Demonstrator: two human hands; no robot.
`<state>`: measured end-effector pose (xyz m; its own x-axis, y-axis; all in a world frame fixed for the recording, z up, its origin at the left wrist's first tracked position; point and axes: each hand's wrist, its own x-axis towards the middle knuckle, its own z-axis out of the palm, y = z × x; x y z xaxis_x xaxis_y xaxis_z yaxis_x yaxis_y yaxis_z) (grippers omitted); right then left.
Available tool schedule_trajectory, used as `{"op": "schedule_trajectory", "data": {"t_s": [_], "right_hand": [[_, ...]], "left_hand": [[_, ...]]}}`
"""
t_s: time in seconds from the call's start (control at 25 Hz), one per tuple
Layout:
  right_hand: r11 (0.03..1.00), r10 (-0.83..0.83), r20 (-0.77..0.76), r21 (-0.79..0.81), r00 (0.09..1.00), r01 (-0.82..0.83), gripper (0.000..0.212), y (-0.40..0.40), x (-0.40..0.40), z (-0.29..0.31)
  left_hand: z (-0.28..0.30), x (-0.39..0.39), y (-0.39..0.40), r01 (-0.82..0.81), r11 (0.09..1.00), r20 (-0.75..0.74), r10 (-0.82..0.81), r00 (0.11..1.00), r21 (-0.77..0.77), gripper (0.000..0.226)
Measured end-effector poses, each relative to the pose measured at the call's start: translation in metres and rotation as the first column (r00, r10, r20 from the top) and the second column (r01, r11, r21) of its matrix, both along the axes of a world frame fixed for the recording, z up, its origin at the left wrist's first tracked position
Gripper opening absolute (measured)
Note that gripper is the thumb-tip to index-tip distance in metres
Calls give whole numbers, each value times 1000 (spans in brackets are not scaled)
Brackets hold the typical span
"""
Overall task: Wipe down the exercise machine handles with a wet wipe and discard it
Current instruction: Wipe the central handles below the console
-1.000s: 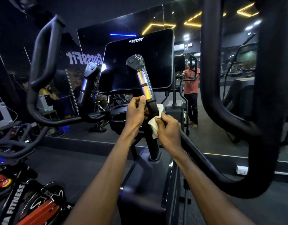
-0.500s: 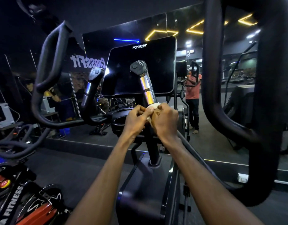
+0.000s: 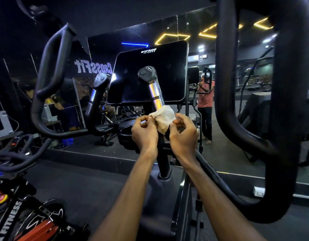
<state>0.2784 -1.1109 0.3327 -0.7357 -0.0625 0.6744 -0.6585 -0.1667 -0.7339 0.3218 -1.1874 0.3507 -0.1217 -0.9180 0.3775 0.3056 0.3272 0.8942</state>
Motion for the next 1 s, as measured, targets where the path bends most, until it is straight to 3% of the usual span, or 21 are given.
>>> {"op": "schedule_trajectory", "data": {"t_s": [0.12,0.24,0.44,0.6,0.68,0.76,0.84,0.92,1.0], "right_hand": [[998,48,111,-41,993,-44,26,2,-3,-1],[996,85,208,-49,975,-76,22,1,-6,-4],[997,76,320,-17,944,-75,21,-6,-10,-12],[996,92,390,-20,916,-92,25,-8,-14,-17],[996,85,427,-20,900,-84,22,-7,-18,-23],[996,83,463,-25,882,-81,18,-7,-19,-28],[996,94,478,-35,873,-88,19,-6,-18,-28],[994,106,474,-48,874,-94,20,-4,-21,-23],[992,126,469,-66,874,-108,25,-2,-22,-15]], "left_hand": [[5,-21,3,300,942,-156,-277,948,152,17],[-12,-35,12,422,901,-157,-404,901,105,34],[-55,-29,12,377,909,-61,-393,918,-180,25],[-64,-30,4,304,914,75,-295,953,-267,20],[-81,-23,0,387,872,199,-340,919,-299,34],[-82,-17,-6,409,882,296,-336,894,-233,31],[-61,-19,-13,247,961,283,-203,937,-128,16],[-25,-18,-16,105,994,134,-102,986,-13,25],[11,-13,-16,76,996,19,-75,997,-49,26]]}}
